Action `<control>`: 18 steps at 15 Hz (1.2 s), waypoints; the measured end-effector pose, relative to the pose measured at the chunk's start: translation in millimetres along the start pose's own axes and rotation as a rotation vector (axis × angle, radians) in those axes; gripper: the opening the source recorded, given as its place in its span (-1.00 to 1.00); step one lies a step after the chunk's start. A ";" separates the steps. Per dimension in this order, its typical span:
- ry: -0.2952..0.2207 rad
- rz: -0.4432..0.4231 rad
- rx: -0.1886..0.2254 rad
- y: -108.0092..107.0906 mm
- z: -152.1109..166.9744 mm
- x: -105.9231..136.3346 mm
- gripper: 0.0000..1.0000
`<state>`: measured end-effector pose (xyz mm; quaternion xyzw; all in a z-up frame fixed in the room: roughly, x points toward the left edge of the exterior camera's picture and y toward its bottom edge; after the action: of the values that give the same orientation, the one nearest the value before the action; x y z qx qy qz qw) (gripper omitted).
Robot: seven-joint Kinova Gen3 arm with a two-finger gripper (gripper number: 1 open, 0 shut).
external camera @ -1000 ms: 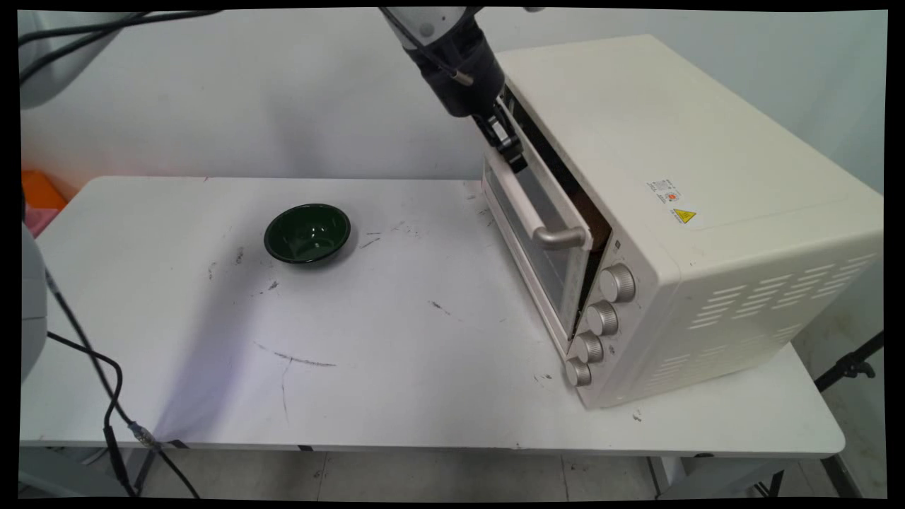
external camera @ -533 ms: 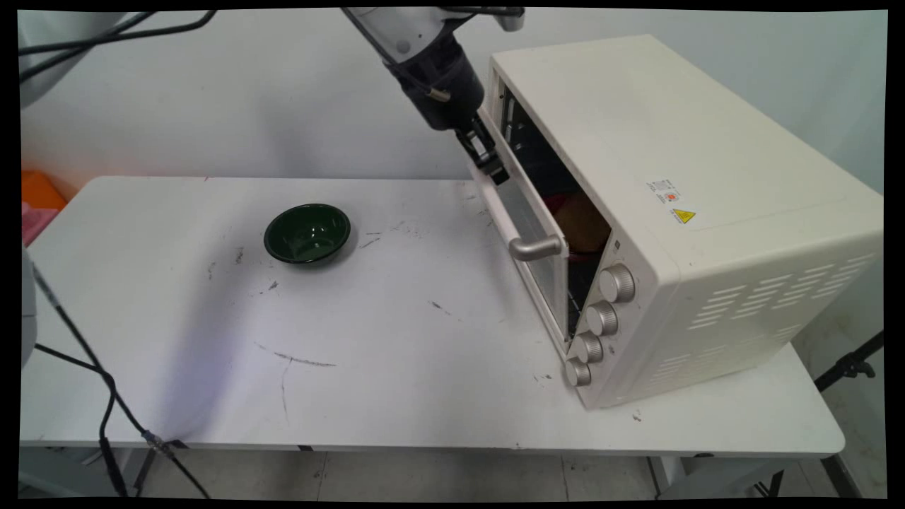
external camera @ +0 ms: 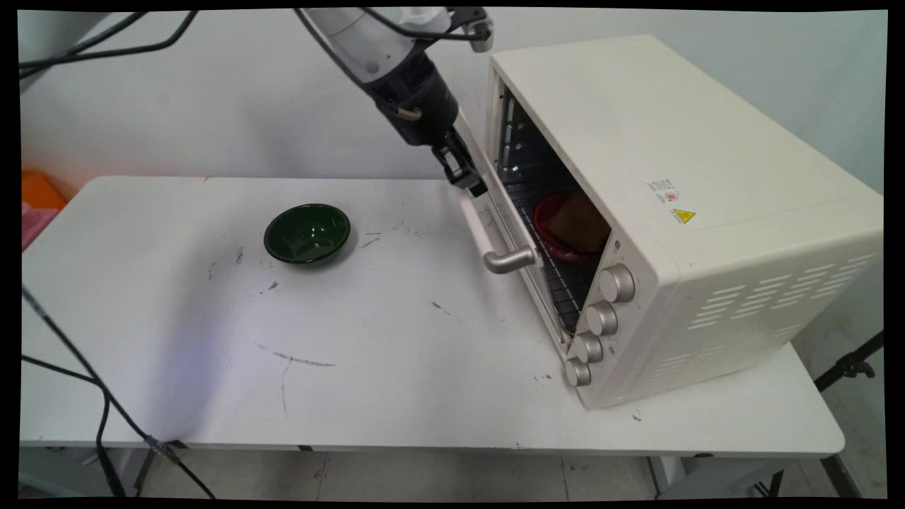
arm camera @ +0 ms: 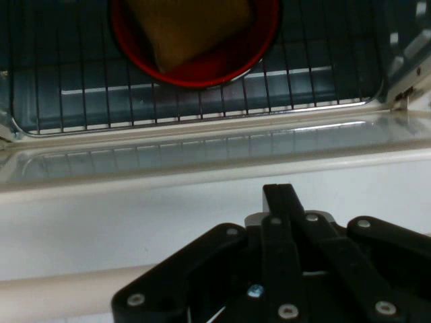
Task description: Open the oven
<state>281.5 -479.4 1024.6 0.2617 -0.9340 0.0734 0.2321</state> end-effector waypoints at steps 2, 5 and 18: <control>0.002 0.015 0.007 0.8 -1.0 -12.6 -1.00; 0.002 0.031 0.020 1.9 -2.8 -29.0 -1.00; 0.043 0.023 0.057 7.8 1.0 -98.9 -1.00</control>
<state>351.6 -428.0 976.9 0.2557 -0.9292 0.1083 0.2438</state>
